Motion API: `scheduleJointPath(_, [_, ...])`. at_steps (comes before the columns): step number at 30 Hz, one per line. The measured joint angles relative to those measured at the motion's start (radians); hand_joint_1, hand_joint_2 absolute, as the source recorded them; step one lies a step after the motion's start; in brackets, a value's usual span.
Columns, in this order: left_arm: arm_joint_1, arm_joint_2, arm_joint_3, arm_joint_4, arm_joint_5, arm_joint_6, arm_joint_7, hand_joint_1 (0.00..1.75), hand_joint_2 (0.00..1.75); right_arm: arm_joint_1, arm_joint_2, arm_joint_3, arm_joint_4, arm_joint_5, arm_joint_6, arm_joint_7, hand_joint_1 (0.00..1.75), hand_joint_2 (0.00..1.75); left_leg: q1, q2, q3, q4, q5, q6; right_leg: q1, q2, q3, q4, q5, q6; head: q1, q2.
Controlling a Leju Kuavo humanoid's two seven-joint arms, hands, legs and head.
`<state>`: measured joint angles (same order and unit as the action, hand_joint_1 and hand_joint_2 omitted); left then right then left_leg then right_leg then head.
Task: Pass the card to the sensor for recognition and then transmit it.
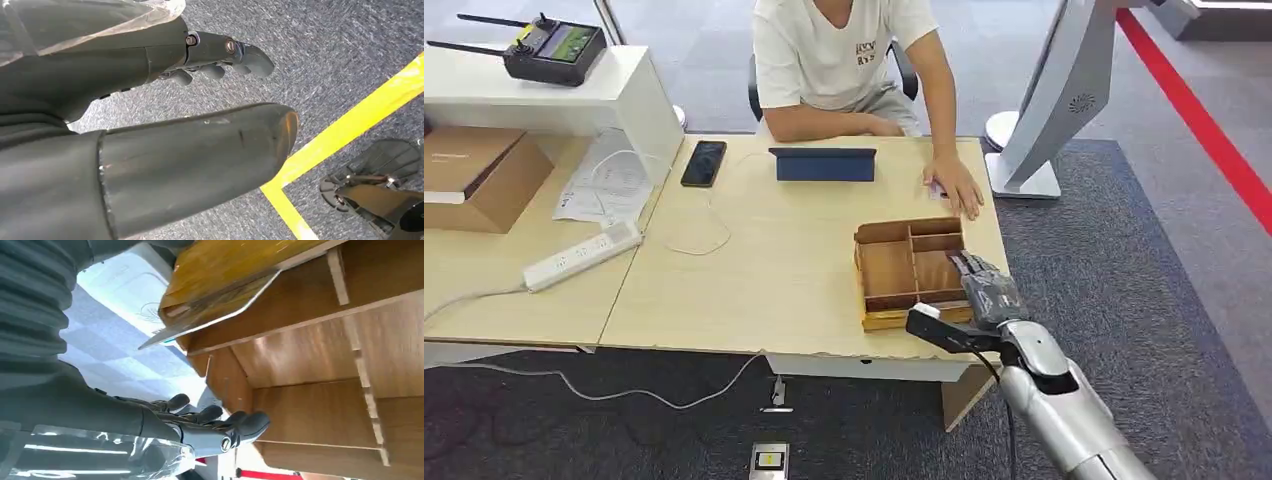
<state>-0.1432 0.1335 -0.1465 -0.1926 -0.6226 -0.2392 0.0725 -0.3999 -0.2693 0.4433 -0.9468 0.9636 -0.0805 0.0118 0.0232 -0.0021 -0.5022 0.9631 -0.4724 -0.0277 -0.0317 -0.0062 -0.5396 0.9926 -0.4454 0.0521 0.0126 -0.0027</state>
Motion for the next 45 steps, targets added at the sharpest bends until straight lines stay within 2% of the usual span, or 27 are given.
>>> scheduleJointPath(34, [-0.001, -0.004, 0.0, 0.0, -0.008, 0.003, -0.003, 0.0, 0.0, 0.001, 0.004, 0.0, -0.004, 0.003, 0.014, -0.022, 0.0, 1.75, 0.0, 0.0, 0.0, 0.0, 0.0, 0.0, 0.0, 0.0, 0.0, 0.0, 0.0, 0.0, 0.0, 0.0])
scheduleJointPath(35, [-0.001, -0.004, 0.0, 0.0, -0.008, 0.003, -0.003, 0.0, 0.0, 0.0, 0.004, 0.0, -0.004, 0.0, 0.014, -0.028, 0.84, 1.75, 0.0, 0.0, 0.0, 0.0, 0.0, 0.0, 0.0, 0.0, 0.0, 0.0, 0.0, 0.0, 0.0, 0.0])
scheduleJointPath(36, [-0.001, -0.004, 0.0, 0.0, -0.009, 0.003, -0.005, 0.0, 0.0, -0.003, 0.005, 0.0, -0.004, -0.007, 0.014, -0.04, 1.4, 1.75, 0.0, 0.0, 0.0, 0.0, 0.0, 0.0, 0.0, 0.0, 0.0, 0.0, 0.0, 0.0, 0.0, 0.0])
scheduleJointPath(38, [-0.001, -0.004, 0.0, 0.0, -0.01, 0.003, -0.005, 0.0, 0.0, -0.004, 0.007, -0.001, -0.004, -0.012, 0.015, -0.041, 1.26, 1.75, 0.0, 0.0, 0.0, 0.0, 0.0, 0.0, 0.0, 0.0, 0.0, 0.0, 0.0, 0.0, 0.0, 0.0])
scheduleJointPath(39, [-0.001, -0.005, 0.0, 0.0, -0.011, 0.003, -0.005, 0.0, 0.0, -0.005, 0.008, -0.001, -0.004, -0.013, 0.015, -0.041, 1.26, 1.75, 0.0, 0.0, 0.0, 0.0, 0.0, 0.0, 0.0, 0.0, 0.0, 0.0, 0.0, 0.0, 0.0, 0.0])
scheduleJointPath(40, [-0.001, -0.005, 0.0, 0.0, -0.012, 0.003, -0.005, 0.0, 0.0, -0.006, 0.008, -0.001, -0.004, -0.014, 0.015, -0.042, 0.94, 1.75, 0.0, 0.0, 0.0, 0.0, 0.0, 0.0, 0.0, 0.0, 0.0, 0.0, 0.0, 0.0, 0.0, 0.0])
scheduleJointPath(45, [-0.001, -0.005, 0.0, 0.0, -0.014, 0.003, -0.005, 0.0, 0.0, -0.008, 0.009, -0.002, -0.004, -0.015, 0.015, -0.042, 0.96, 1.75, 0.0, 0.0, 0.0, 0.0, 0.0, 0.0, 0.0, 0.0, 0.0, 0.0, 0.0, 0.0, 0.0, 0.0])
